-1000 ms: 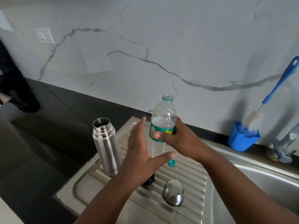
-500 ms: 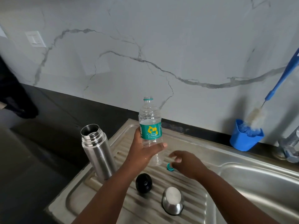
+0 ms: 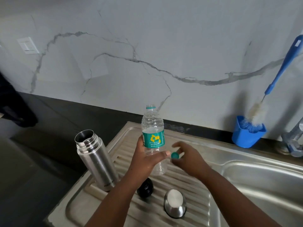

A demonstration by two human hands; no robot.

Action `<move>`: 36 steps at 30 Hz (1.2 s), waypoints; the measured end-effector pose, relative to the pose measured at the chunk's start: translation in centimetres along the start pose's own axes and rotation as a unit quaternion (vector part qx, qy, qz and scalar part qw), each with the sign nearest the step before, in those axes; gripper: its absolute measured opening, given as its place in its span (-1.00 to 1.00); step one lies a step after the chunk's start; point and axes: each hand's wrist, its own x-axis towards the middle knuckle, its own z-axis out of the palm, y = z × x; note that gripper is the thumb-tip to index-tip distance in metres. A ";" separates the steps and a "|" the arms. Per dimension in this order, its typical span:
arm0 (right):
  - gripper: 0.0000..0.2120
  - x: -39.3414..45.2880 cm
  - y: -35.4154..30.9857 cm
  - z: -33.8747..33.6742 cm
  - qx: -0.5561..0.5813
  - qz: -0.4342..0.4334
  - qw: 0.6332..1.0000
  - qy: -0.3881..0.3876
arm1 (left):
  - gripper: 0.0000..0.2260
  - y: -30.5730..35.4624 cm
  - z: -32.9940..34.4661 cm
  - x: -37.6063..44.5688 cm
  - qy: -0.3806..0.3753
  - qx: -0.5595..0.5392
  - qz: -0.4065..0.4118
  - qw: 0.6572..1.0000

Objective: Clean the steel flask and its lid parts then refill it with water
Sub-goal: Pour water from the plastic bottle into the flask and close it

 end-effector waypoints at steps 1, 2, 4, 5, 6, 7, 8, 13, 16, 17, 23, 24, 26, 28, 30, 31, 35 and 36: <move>-0.64 -0.5 -0.8 -1.1 0.063 0.007 0.998 0.026 | -0.41 0.1 0.2 -0.3 -0.004 0.003 0.003 1.000; -0.67 -1.0 -1.8 -2.3 0.121 0.008 0.991 0.053 | -0.38 0.3 0.4 -0.7 -0.008 0.007 0.006 1.000; -0.71 -2.4 -3.6 -5.0 0.211 -0.007 0.972 0.100 | -0.31 0.5 1.0 -1.6 -0.020 0.026 0.009 0.999; -0.71 -3.1 -4.5 -6.4 0.239 -0.018 0.964 0.118 | -0.28 0.7 1.3 -2.1 -0.030 0.039 0.011 0.999; -0.70 -4.0 -5.3 -7.7 0.251 -0.026 0.959 0.132 | -0.26 1.0 1.6 -2.6 -0.041 0.054 0.014 0.998; -0.70 -5.1 -6.0 -8.9 0.248 -0.030 0.958 0.142 | -0.24 1.3 1.8 -3.1 -0.050 0.071 0.018 0.996; -0.70 -6.1 -6.4 -10.0 0.232 -0.033 0.960 0.152 | -0.23 1.7 2.1 -3.6 -0.055 0.086 0.022 0.994; -0.62 -11.1 -7.0 -13.9 0.087 -0.052 0.973 0.205 | -0.26 3.9 4.0 -6.4 -0.089 0.170 0.071 0.979; -0.56 -13.9 -6.2 -15.4 0.035 -0.041 0.978 0.202 | -0.24 4.9 5.0 -8.3 -0.116 0.225 0.108 0.961; -0.56 -14.8 -5.8 -15.9 0.032 -0.036 0.979 0.198 | -0.22 5.2 5.4 -8.7 -0.121 0.242 0.117 0.956; -0.61 -19.9 -4.4 -19.2 0.032 -0.039 0.980 0.192 | -0.19 7.7 7.4 -11.2 -0.131 0.329 0.164 0.921; -0.61 -20.6 -4.1 -19.9 0.038 -0.043 0.980 0.189 | -0.19 8.2 7.8 -11.5 -0.131 0.345 0.177 0.913; -0.62 -21.8 -3.6 -21.5 0.038 -0.055 0.980 0.186 | -0.20 9.5 8.6 -11.9 -0.130 0.372 0.199 0.897; -0.64 -22.9 -3.1 -23.1 0.037 -0.060 0.979 0.191 | -0.21 11.1 9.6 -12.4 -0.127 0.403 0.218 0.880; -0.68 -23.9 -2.5 -24.8 0.038 -0.064 0.978 0.193 | -0.25 12.8 10.8 -12.9 -0.127 0.430 0.230 0.864; -0.69 -24.4 -2.1 -25.7 0.036 -0.067 0.979 0.189 | -0.26 13.5 11.5 -13.2 -0.131 0.442 0.233 0.856; -0.71 -26.6 0.0 -29.4 0.045 -0.093 0.979 0.177 | -0.25 16.2 14.6 -13.9 -0.159 0.469 0.218 0.841; -0.72 -27.0 0.6 -30.2 0.053 -0.102 0.979 0.171 | -0.24 16.7 15.4 -14.1 -0.166 0.481 0.220 0.832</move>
